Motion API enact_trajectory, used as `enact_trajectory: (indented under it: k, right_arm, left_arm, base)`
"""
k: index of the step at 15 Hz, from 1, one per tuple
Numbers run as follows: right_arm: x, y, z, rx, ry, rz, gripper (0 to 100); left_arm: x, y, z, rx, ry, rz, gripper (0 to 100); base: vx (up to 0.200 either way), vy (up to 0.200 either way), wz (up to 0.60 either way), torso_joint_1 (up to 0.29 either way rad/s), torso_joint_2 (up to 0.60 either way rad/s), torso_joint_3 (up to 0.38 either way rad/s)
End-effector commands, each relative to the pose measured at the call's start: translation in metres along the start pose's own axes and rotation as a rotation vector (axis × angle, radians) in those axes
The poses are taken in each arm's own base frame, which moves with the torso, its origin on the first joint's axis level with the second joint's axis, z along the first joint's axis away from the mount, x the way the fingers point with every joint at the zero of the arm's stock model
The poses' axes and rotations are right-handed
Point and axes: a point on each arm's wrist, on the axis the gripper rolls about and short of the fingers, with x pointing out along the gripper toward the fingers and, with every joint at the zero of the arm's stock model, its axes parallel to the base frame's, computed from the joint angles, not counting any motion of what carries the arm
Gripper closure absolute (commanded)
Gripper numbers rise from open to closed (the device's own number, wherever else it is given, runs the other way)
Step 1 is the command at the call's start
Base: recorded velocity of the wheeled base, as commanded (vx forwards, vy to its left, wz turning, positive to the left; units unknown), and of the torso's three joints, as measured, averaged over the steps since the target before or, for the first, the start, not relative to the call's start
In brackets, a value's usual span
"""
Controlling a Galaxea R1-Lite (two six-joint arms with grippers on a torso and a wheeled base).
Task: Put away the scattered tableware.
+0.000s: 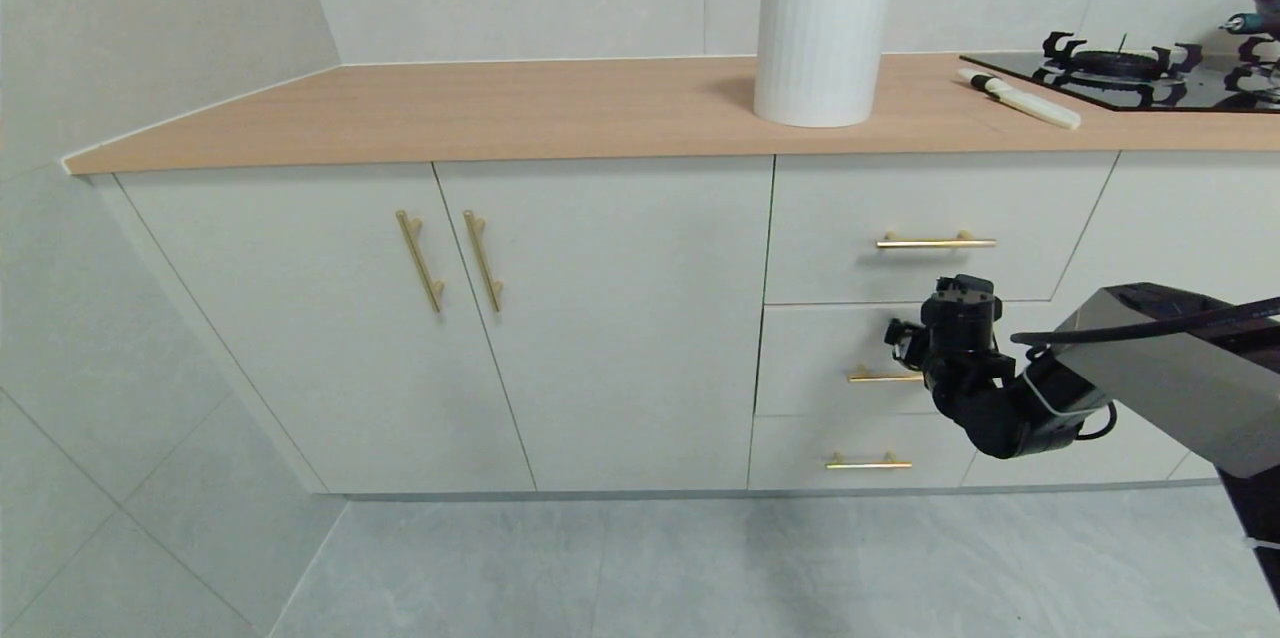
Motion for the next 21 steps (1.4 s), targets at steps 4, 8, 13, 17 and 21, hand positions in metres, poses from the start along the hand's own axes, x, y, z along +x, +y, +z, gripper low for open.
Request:
enact_trajectory:
  k: [4,8,13,17,21]
  right_arm:
    - [0.011,-0.005,0.010,0.037,-0.050,-0.031,0]
    - [0.014,-0.009,0.012,0.042,-0.058,-0.050,0]
    - [-0.033,-0.022,0.035,0.016,-0.002,0.008,0]
    - [-0.111,-0.034,0.100,0.047,-0.068,0.144,0]
    - [-0.204,-0.071,0.167,0.019,-0.274,0.141,0]
  left_arm:
    - [0.000,0.000,0.000,-0.001,0.000,0.000,0]
    - [0.000,0.000,0.000,-0.001,0.000,0.000,0]
    - [0.000,0.000,0.000,-0.001,0.000,0.000,0]
    - [0.000,0.000,0.000,-0.001,0.000,0.000,0]
    - [0.000,0.000,0.000,-0.001,0.000,0.000,0]
  base:
    - [0.000,0.000,0.00,0.000,0.00,0.000]
    - [0.000,0.000,0.00,0.000,0.00,0.000]
    - [0.000,0.000,0.00,0.000,0.00,0.000]
    - [0.000,0.000,0.00,0.000,0.00,0.000]
    - [0.000,0.000,0.00,0.000,0.00,0.000]
